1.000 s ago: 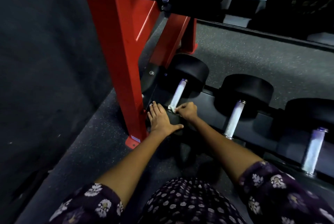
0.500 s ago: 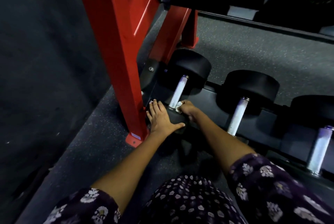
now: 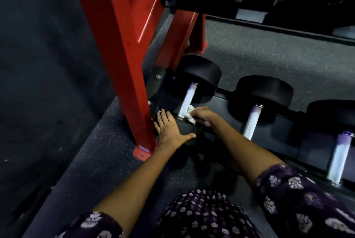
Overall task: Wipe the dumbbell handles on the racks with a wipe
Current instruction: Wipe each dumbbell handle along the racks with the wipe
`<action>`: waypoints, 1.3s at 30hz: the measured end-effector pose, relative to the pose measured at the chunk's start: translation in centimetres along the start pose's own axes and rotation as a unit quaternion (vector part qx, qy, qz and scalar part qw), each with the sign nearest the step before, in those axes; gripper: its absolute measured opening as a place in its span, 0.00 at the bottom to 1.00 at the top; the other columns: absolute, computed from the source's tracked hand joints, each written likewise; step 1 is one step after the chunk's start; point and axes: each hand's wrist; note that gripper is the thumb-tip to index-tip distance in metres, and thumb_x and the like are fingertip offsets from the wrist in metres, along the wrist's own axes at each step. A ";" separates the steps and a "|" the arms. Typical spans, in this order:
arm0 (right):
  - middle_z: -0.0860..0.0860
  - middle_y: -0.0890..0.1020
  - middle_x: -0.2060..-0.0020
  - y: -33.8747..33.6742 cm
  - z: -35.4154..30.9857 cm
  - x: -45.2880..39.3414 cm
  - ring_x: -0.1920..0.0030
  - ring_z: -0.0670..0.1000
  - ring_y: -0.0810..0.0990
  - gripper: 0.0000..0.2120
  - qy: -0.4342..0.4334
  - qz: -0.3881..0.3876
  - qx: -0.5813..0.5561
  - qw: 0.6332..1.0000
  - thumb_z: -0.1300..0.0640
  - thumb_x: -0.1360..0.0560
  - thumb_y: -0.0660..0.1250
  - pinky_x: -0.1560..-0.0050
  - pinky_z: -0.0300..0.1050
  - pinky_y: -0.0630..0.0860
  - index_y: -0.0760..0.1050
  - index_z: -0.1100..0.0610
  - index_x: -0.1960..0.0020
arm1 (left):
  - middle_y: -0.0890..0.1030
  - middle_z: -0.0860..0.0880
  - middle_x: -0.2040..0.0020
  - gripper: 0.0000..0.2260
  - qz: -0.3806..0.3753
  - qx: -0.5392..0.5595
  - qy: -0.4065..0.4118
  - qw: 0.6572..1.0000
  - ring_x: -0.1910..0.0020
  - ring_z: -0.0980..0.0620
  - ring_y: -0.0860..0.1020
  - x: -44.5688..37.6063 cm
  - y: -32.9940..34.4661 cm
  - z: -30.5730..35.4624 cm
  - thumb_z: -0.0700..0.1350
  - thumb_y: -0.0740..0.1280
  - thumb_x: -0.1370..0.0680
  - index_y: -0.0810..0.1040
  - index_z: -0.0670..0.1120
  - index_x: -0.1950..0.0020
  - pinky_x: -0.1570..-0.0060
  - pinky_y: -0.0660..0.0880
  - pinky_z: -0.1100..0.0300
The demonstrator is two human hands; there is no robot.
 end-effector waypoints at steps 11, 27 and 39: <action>0.53 0.73 0.79 1.1 -2.2 1.5 0.81 0.44 0.71 0.16 0.012 -0.023 -0.024 0.999 0.73 0.23 0.50 0.80 0.35 0.67 0.66 0.61 0.66 | 0.45 0.39 0.21 0.60 -0.013 -0.016 -0.002 1.000 0.22 0.41 0.43 -0.2 -0.3 0.2 0.67 0.73 0.35 0.43 0.35 0.23 0.25 0.44 0.46; 0.56 0.74 0.65 0.3 -5.2 -0.9 0.72 0.49 0.75 0.16 -0.064 0.089 -0.186 0.977 0.72 0.24 0.52 0.69 0.43 0.71 0.70 0.59 0.65 | 0.45 0.39 0.21 0.59 -0.021 -0.003 0.002 1.000 0.22 0.41 0.42 -0.1 -0.4 0.1 0.68 0.73 0.35 0.43 0.36 0.23 0.25 0.42 0.47; 0.53 0.72 0.74 1.5 -4.5 -1.2 0.76 0.46 0.71 0.16 -0.088 0.212 -0.227 0.947 0.65 0.29 0.69 0.76 0.38 0.69 0.71 0.58 0.73 | 0.45 0.40 0.21 0.59 -0.022 -0.003 0.005 1.000 0.22 0.42 0.41 0.2 -0.4 0.0 0.68 0.72 0.35 0.43 0.36 0.23 0.25 0.42 0.48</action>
Point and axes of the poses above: each hand's wrist, its own x-axis away from the middle knuckle, its own y-axis out of the palm, z = x × y
